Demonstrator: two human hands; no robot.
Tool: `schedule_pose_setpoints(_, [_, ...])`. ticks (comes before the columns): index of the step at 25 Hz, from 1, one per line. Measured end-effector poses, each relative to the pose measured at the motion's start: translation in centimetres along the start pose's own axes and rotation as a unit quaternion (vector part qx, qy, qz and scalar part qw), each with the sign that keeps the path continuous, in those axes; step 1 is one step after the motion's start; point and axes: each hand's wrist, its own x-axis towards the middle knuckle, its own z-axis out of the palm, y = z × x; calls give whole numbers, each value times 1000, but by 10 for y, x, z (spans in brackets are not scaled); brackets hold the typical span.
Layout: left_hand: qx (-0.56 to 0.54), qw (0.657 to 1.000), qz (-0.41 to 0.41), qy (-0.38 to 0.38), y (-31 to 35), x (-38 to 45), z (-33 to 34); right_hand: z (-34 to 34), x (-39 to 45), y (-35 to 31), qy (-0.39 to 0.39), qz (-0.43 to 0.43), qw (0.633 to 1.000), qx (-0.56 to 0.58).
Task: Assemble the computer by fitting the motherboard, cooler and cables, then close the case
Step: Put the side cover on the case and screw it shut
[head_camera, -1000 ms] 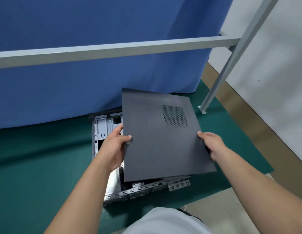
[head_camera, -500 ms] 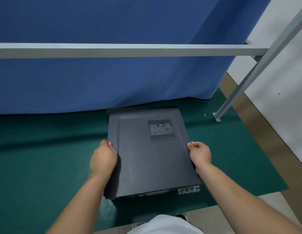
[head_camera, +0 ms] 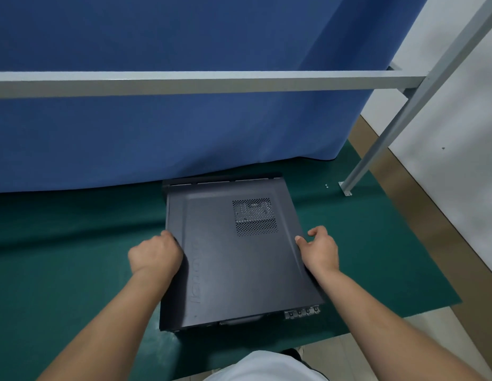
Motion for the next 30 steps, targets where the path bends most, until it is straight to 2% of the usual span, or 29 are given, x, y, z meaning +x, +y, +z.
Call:
schedule_pose_setpoints(4, [54,998,33,4,-4,7,-3,-12,6,-6,-41,-26,990,-136])
schedule_pose_setpoints(6, [37,997,48,50,-4,9,-2,-13,6,-9,-36,-59,972,-225])
schedule_pose_setpoints(8, [-24,990,90,108,0,9,5,-12,8,-12,-26,-82,958,-274])
schedule_pose_setpoints(9, [-63,985,117,108,4,8,9,-12,9,-14,-33,-87,961,-259])
schedule_pose_setpoints(11, [-112,980,154,52,13,5,20,-9,12,-16,-75,-119,971,-193])
schedule_pose_setpoints(14, [-132,978,158,26,16,3,38,8,6,-14,-144,-210,946,-199])
schedule_pose_setpoints(21, [-118,979,154,60,14,-1,50,32,-1,7,-60,-264,921,-280])
schedule_pose_setpoints(27, [-147,974,159,63,14,1,54,36,-2,11,-46,-271,926,-258])
schedule_pose_setpoints(30, [-165,971,160,63,12,3,55,34,1,12,-64,-270,939,-202])
